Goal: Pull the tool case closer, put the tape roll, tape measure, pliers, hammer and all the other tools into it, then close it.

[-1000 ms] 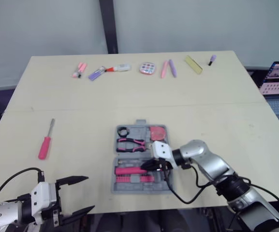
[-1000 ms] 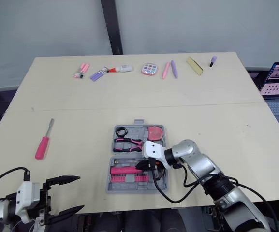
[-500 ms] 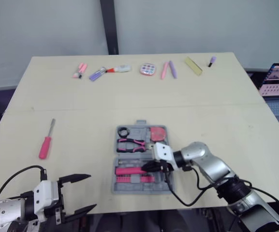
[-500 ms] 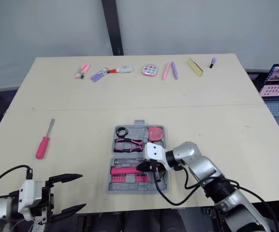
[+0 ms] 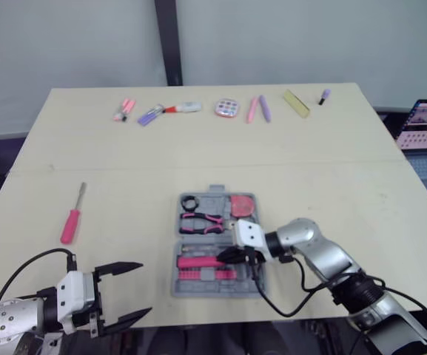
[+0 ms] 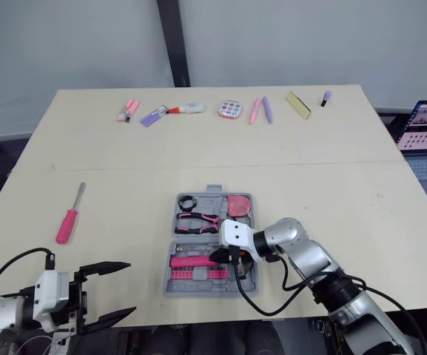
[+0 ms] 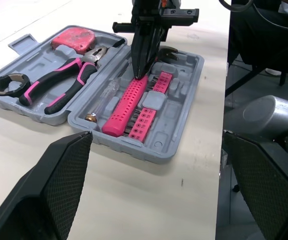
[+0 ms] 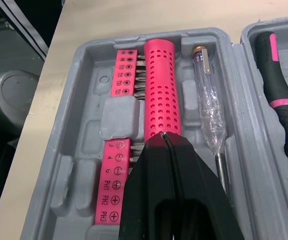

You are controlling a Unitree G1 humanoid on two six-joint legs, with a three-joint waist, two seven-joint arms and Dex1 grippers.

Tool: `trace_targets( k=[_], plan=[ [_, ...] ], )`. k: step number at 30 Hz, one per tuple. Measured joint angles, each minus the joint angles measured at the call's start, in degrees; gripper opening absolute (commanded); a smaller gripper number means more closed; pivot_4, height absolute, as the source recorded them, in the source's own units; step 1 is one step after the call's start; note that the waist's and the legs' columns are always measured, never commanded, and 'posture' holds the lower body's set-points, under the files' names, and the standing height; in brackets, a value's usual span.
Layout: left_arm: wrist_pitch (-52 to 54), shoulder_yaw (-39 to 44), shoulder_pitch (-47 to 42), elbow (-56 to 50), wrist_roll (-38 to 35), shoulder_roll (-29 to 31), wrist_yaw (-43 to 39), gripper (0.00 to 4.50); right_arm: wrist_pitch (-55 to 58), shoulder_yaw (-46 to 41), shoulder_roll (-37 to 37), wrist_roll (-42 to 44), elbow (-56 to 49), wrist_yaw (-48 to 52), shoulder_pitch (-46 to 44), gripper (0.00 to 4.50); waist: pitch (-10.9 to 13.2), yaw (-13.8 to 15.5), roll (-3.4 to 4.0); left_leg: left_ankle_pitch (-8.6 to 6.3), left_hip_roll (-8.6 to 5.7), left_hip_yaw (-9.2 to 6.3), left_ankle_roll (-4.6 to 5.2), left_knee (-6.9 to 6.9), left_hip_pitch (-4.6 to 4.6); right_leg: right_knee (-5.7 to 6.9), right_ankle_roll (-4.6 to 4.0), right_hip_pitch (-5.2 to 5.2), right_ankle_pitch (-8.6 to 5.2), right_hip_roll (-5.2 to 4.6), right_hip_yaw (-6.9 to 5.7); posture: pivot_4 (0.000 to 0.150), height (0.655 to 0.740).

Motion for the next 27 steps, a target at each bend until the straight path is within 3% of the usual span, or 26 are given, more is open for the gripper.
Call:
trace_targets(
  k=[20,24,27],
  plan=[
    [0.0,-1.4,-1.1,0.0,0.0,0.0,-0.4,4.5,-4.1,0.4,0.4,-0.5,3.3,-0.7,1.0,0.04,-1.1,0.1,0.06,-0.05,-0.01,-0.21,0.01,-0.04,0.16,-0.25,0.0,0.4,0.0,0.0,-0.21,0.15,0.74],
    [0.7,-1.9,-2.0,-0.3,0.0,0.2,0.0,4.5,-6.1,1.0,0.4,-1.2,5.1,-1.3,1.7,0.04,-1.3,0.2,0.12,-0.23,0.0,-0.22,0.11,-0.22,0.93,-0.59,-0.06,1.27,-0.03,-0.01,-0.27,0.15,0.74],
    [1.2,-1.9,-2.4,-0.7,0.0,0.3,0.1,4.5,-6.9,1.3,0.4,-1.3,5.9,-1.4,1.7,0.04,-1.7,0.2,0.33,-0.37,0.0,-0.22,0.33,-0.3,0.97,-0.75,-0.06,1.36,-0.03,-0.01,-0.27,0.15,0.74]
  ],
)
